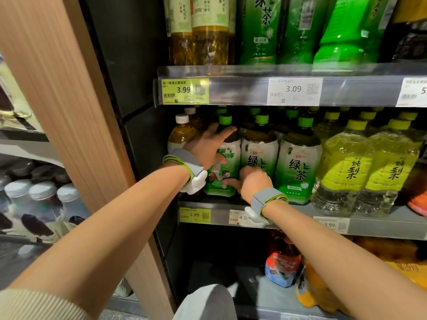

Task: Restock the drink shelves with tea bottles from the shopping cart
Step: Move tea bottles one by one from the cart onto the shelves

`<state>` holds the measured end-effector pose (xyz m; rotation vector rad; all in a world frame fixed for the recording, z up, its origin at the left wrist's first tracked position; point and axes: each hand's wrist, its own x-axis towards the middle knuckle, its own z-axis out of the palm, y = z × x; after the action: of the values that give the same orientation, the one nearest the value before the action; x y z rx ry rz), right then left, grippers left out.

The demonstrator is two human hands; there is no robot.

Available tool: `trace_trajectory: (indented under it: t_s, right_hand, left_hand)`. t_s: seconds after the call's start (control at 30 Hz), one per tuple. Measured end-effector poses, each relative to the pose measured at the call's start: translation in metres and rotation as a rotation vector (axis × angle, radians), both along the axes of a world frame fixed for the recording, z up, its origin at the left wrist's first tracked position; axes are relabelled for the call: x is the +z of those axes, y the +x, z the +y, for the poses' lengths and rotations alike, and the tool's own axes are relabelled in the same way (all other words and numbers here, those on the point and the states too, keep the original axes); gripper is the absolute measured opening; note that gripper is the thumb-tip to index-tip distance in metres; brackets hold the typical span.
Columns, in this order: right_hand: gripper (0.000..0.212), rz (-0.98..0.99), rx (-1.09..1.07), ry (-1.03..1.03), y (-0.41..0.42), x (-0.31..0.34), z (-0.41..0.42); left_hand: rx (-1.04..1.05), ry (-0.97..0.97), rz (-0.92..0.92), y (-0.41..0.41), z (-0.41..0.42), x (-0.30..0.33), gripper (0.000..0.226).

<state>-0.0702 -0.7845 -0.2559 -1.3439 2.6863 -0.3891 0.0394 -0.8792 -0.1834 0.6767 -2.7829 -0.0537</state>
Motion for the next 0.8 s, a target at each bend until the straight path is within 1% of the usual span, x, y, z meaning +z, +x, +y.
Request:
trace_trajectory:
  t_s: [0.07, 0.2, 0.3, 0.37, 0.43, 0.5, 0.57, 0.6, 0.63, 0.7, 0.73, 0.8]
  right_hand:
    - [0.058, -0.016, 0.004, -0.036, 0.002, -0.003, 0.003]
    - [0.054, -0.066, 0.013, -0.180, 0.005, -0.009, 0.014]
    - [0.048, -0.107, 0.011, -0.200, 0.007, -0.008, 0.026]
    - [0.047, -0.125, 0.016, -0.223, 0.007, -0.006, 0.031]
    - [0.045, -0.138, 0.011, -0.258, 0.006, -0.001, 0.038]
    - [0.044, -0.185, -0.015, -0.280, 0.007, 0.008, 0.049]
    - [0.046, -0.243, -0.048, -0.259, 0.007, 0.023, 0.061]
    - [0.047, -0.277, -0.060, -0.256, 0.009, 0.030, 0.068]
    - [0.047, -0.323, -0.078, -0.247, 0.013, 0.041, 0.077]
    - [0.042, -0.410, -0.135, -0.213, 0.013, 0.078, 0.099]
    - [0.039, -0.422, -0.136, -0.225, 0.018, 0.080, 0.105]
    - [0.034, -0.449, -0.172, -0.206, 0.015, 0.109, 0.123]
  left_hand:
    - [0.016, -0.006, -0.009, 0.003, 0.004, 0.000, 0.086]
    - [0.081, -0.082, -0.003, 0.008, 0.016, 0.000, 0.088]
    - [0.128, -0.103, 0.050, 0.012, 0.028, -0.003, 0.083]
    - [0.148, -0.076, 0.101, 0.011, 0.030, -0.010, 0.079]
    - [0.156, -0.023, 0.181, 0.012, 0.032, -0.014, 0.072]
    - [0.173, 0.045, 0.259, 0.015, 0.034, -0.018, 0.061]
    - [0.200, 0.167, 0.350, 0.017, 0.044, -0.017, 0.047]
    - [0.238, 0.242, 0.366, 0.019, 0.052, -0.014, 0.039]
    - [0.273, 0.332, 0.358, 0.021, 0.060, -0.006, 0.034]
    - [0.337, 0.500, 0.283, 0.021, 0.075, 0.030, 0.029]
    - [0.353, 0.531, 0.262, 0.025, 0.082, 0.033, 0.029]
    - [0.376, 0.540, 0.232, 0.026, 0.095, 0.060, 0.029]
